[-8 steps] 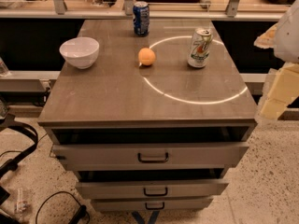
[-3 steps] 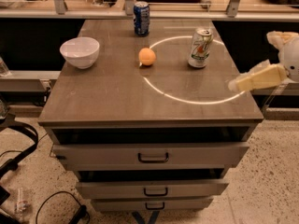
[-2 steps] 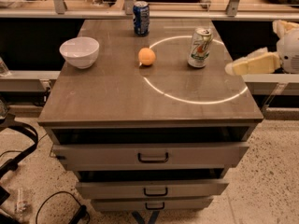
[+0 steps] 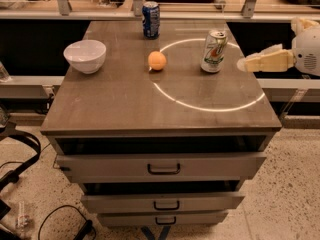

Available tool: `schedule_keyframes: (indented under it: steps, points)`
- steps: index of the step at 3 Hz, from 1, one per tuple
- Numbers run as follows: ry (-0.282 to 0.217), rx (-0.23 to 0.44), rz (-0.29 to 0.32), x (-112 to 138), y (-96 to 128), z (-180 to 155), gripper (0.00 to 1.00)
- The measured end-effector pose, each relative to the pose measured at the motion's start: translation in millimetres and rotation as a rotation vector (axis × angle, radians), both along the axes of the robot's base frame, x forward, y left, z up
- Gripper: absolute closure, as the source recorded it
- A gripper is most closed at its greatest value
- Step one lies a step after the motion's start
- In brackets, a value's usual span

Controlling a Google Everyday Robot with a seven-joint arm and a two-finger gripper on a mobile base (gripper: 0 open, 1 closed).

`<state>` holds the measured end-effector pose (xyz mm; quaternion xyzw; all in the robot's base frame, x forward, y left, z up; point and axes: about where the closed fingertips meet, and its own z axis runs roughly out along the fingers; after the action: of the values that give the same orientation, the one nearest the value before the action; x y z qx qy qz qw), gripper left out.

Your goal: Place 7up can into white bowl

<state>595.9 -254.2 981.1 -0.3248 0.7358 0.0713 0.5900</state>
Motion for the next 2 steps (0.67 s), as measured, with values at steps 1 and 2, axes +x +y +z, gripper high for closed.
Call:
schedule_keyframes:
  steps: [1,2]
  points:
    - [-0.011,0.134,0.053,31.1,27.4,-2.3,0.0]
    - [-0.02,0.25,0.09,62.3,44.1,-14.1,0.0]
